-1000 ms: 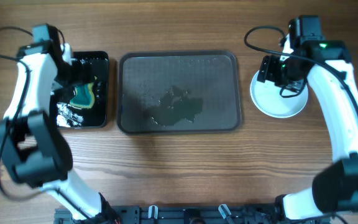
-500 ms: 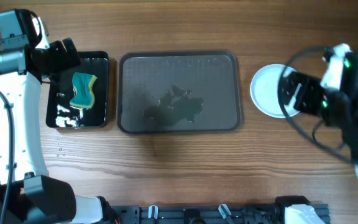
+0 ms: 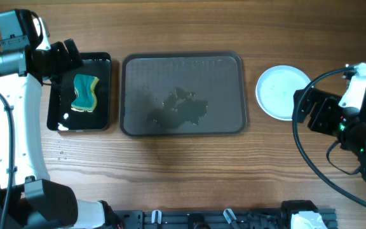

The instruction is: Clean dirty plates on tray and stack at the side

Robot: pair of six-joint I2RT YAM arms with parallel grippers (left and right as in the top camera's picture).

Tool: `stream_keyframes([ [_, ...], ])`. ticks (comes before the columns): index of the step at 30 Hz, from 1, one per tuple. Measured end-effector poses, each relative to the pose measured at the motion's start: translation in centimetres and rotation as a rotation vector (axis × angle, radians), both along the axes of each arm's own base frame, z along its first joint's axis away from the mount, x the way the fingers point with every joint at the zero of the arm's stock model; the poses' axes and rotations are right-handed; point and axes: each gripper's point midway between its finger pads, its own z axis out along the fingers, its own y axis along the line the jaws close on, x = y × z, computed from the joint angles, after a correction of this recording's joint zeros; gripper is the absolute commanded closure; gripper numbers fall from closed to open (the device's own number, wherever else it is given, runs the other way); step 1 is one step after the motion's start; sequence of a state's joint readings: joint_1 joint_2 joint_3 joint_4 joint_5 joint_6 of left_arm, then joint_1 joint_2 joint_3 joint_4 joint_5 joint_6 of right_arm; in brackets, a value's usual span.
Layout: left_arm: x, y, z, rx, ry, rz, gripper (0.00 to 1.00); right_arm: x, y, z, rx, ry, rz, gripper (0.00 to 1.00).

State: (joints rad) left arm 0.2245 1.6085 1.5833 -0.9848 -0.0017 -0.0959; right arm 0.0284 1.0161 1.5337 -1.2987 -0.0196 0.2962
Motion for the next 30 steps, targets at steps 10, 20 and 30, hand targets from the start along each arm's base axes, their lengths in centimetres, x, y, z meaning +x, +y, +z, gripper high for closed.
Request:
stream_keyframes([
  [10, 0.0, 0.0, 0.0, 0.0, 0.0, 0.0, 0.0, 5.2, 2.0, 2.9, -0.058, -0.369, 0.124, 0.0],
  [20, 0.0, 0.0, 0.0, -0.001, 0.002, 0.0, 0.0, 2.0, 1.6, -3.2, -0.077, -0.692, 0.117, 0.0],
  [30, -0.1, 0.0, 0.0, -0.003, 0.002, 0.003, 0.0, 0.3, 1.2, -11.2, -0.082, -0.837, 0.099, 0.0],
])
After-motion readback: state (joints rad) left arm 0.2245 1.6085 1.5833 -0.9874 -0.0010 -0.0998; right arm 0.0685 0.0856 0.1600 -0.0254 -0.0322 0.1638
